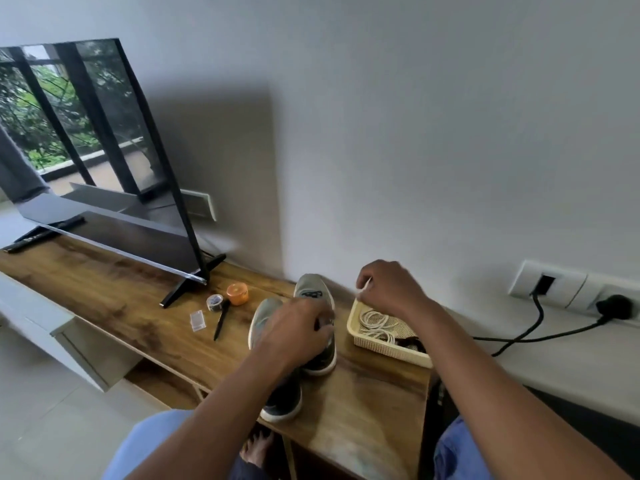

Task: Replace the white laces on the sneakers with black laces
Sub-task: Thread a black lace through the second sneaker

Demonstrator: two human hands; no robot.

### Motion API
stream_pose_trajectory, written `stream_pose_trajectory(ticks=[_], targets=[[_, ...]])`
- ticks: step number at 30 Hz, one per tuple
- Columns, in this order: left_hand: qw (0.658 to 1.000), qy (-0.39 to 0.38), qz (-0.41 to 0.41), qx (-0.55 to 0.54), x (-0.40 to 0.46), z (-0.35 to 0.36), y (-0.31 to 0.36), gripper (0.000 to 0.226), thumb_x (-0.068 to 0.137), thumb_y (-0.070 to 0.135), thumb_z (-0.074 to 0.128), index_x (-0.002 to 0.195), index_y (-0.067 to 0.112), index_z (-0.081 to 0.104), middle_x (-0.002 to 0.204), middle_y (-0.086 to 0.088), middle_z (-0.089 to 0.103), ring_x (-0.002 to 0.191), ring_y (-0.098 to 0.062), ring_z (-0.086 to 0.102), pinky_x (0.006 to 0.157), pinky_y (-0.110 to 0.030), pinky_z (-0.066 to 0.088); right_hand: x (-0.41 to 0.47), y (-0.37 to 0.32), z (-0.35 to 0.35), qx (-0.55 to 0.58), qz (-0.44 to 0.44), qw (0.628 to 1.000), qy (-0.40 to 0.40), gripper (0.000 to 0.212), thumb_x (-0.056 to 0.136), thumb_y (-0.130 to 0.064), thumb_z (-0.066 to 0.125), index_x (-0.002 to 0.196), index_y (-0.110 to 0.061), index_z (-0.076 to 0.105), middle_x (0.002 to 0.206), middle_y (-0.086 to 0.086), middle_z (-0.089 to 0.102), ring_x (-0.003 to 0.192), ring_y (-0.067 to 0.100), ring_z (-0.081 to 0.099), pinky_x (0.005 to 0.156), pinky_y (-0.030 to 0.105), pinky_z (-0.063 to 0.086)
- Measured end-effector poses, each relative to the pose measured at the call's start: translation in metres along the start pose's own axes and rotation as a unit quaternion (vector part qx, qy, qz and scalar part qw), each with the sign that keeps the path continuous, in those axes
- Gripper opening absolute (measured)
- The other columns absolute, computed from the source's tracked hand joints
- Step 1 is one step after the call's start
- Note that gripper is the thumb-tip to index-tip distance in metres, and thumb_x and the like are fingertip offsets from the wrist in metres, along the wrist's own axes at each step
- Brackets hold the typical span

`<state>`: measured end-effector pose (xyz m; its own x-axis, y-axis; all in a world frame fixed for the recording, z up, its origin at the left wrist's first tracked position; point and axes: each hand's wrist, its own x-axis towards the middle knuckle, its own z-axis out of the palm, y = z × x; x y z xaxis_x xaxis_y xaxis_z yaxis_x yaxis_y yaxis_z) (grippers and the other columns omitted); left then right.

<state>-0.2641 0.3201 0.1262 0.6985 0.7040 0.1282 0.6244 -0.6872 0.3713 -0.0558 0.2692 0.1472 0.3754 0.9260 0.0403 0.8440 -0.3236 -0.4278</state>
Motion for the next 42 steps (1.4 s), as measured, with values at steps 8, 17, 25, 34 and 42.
stream_pose_trajectory(ticks=[8,17,25,34,42], targets=[[0.98,-0.122,0.143,0.062,0.041,0.067,0.036,0.058,0.092,0.034,0.063,0.148,0.023,0.054,0.145,-0.003,0.059,0.133,-0.026,0.054,0.116,-0.04,0.04,0.012,0.078,0.023,-0.1,0.148,0.984,-0.024,0.021,0.084,-0.006,0.063,0.094,-0.023,0.07,0.1,-0.001,0.069,0.092,0.025,0.067,0.079,0.034,0.057],[0.953,-0.193,0.174,0.155,0.045,0.103,0.021,0.042,0.095,0.042,0.06,0.129,0.016,0.059,0.132,-0.006,0.058,0.12,-0.029,0.058,0.117,-0.044,0.033,0.017,0.111,0.069,-0.28,0.125,0.942,-0.134,0.018,0.087,0.001,0.055,0.082,-0.016,0.051,0.076,-0.002,0.05,0.067,0.017,0.05,0.057,0.029,0.039],[0.961,-0.194,0.155,0.12,0.049,0.101,0.024,0.042,0.096,0.04,0.062,0.131,0.017,0.062,0.13,-0.01,0.058,0.119,-0.033,0.055,0.11,-0.044,0.039,0.025,0.108,0.07,-0.307,0.146,0.933,-0.121,0.015,0.086,-0.006,0.061,0.093,-0.02,0.062,0.082,-0.002,0.059,0.074,0.019,0.059,0.06,0.03,0.041],[0.974,-0.208,0.087,0.01,0.055,0.076,0.017,0.054,0.097,0.04,0.062,0.146,0.019,0.054,0.153,-0.003,0.05,0.145,-0.026,0.044,0.116,-0.046,0.043,0.029,0.073,-0.021,-0.13,0.152,0.977,0.074,0.018,0.08,-0.016,0.073,0.08,-0.033,0.066,0.088,-0.01,0.069,0.084,0.021,0.065,0.067,0.029,0.046],[0.978,0.002,-0.091,-0.189,0.064,0.023,-0.03,0.048,0.098,0.025,0.06,0.146,0.029,0.052,0.135,0.002,0.063,0.123,-0.021,0.062,0.093,-0.029,0.046,0.035,0.004,-0.009,0.204,-0.011,0.974,0.102,0.017,0.08,-0.017,0.085,0.08,-0.028,0.072,0.079,-0.013,0.075,0.071,0.008,0.07,0.067,0.03,0.056]])
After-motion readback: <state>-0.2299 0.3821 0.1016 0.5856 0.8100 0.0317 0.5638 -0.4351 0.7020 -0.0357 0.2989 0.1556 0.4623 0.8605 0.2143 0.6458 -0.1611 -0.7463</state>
